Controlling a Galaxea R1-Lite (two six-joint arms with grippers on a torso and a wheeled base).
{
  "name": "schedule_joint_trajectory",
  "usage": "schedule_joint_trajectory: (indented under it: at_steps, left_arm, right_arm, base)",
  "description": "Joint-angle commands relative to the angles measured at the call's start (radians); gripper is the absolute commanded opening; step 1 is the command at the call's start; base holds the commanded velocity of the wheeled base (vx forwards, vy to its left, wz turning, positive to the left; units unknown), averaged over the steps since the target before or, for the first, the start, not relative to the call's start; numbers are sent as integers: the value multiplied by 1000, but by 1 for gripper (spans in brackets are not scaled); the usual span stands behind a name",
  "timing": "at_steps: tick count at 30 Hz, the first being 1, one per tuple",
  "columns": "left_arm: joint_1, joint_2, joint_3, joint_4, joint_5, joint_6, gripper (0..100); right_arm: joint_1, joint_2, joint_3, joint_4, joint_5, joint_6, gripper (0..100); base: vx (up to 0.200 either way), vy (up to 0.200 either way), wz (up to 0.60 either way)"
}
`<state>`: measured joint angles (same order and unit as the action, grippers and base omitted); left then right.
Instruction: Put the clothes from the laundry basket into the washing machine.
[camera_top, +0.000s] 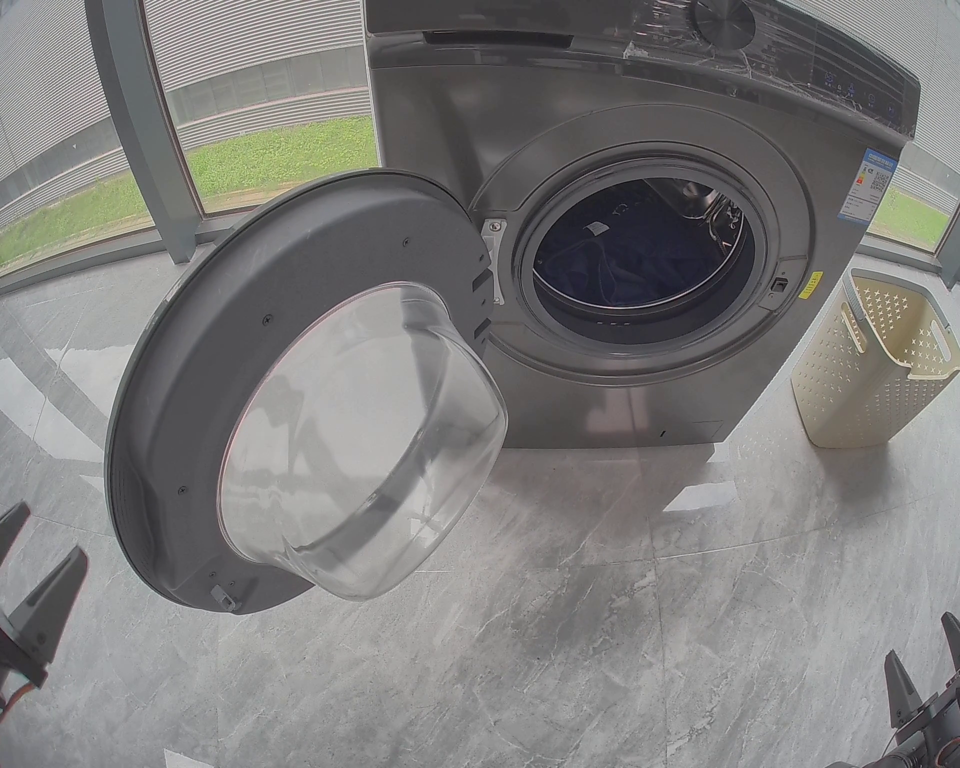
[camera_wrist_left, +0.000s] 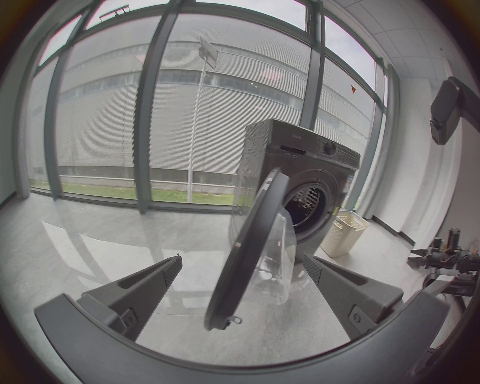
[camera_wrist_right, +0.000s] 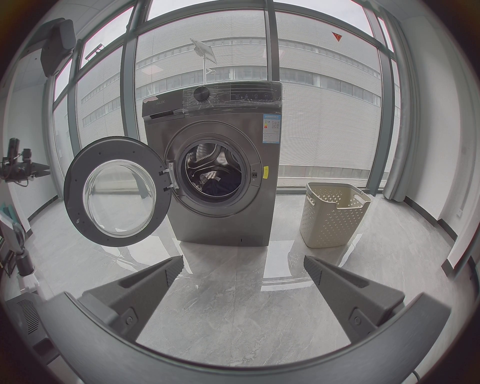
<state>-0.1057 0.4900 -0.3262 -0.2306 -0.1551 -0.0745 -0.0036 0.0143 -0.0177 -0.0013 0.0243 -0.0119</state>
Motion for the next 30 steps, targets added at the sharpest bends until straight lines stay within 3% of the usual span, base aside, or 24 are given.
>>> schedule_joint_trajectory:
  at_steps: [1,3,4,8,16,18,20,21,22,26,30]
  left_arm:
    - [-51,297,-30,-119,-113,-10,100]
    - [-51,297,-30,-119,-113,-10,100]
    - [-51,352,-68,-125,-149,-10,100]
    - [-60,414,-109,-127,-158,-7,100]
    - [-282,404,-122,-134,-176,-18,100]
    - [-344,395,-128,-134,-176,-36,100]
    - [-405,372,-146,-134,-178,-113,100]
    - [-410,371,-148,-134,-178,-128,100]
    - [-417,367,-151,-136,-179,-163,100]
    - [-427,367,-140,-134,-198,-177,100]
    - [-434,407,-149,-136,-205,-168,100]
  right_arm:
    - [1,-7,18,0,0,0,100]
    - [1,-7,18,0,0,0,100]
    - [1,-7,18,0,0,-2,100]
    - [1,-7,18,0,0,0,100]
    - [1,-7,18,0,0,-2,100]
    - [1,-7,18,0,0,-2,100]
    - [1,-7,18,0,0,-2,100]
    - [1,-7,18,0,0,-2,100]
    - [1,-7,18,0,0,-2,100]
    - [1,-8,18,0,0,0,100]
    - [1,-7,18,0,0,0,100]
  base:
    - [0,0,0]
    - [0,0,0]
    - [0,0,0]
    - [0,0,0]
    - [0,0,0]
    - [0,0,0]
    - [0,0,0]
    - [0,0,0]
    - [0,0,0]
    - [0,0,0]
    - [0,0,0]
